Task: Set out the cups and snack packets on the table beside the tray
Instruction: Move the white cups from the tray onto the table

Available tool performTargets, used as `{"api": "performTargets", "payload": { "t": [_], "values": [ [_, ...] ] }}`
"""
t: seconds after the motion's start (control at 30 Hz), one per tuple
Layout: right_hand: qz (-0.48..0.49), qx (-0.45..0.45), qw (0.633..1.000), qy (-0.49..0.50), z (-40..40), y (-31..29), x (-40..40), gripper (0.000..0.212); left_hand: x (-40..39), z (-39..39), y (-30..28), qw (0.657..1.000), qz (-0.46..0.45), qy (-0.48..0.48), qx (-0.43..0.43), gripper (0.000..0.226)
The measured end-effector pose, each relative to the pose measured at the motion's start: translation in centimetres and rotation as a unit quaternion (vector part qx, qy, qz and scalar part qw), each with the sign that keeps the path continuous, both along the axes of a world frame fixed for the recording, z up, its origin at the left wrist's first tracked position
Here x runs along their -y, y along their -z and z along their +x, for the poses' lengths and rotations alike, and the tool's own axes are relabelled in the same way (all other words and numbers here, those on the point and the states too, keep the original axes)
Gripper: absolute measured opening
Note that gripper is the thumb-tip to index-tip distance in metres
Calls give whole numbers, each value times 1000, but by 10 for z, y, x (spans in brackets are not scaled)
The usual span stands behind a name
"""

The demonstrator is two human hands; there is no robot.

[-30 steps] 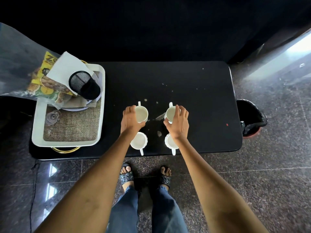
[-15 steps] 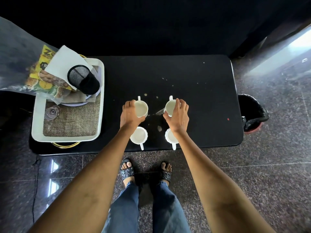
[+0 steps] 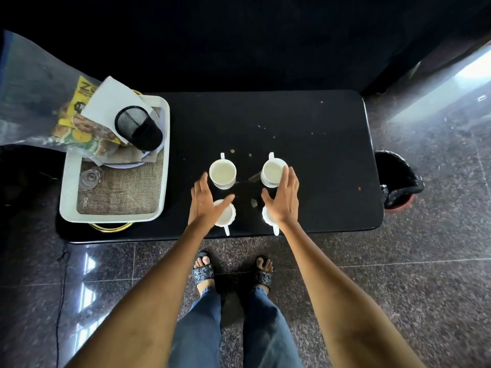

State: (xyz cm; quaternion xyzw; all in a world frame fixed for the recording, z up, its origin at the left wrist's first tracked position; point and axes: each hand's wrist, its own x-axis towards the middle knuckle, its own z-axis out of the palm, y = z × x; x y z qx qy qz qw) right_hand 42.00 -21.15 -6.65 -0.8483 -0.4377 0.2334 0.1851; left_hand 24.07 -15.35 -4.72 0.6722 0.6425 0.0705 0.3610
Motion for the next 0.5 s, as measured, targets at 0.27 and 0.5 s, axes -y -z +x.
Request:
{"api": "performTargets", "payload": {
  "t": [0.27, 0.5],
  "values": [
    [24, -7, 1000, -12, 11, -4, -13, 71, 30, -6, 15, 998, -32, 51, -36, 84],
    [18, -5, 1000, -21, 12, -4, -17, 68, 22, -1, 13, 987, -25, 128, -94, 76]
  ]
}}
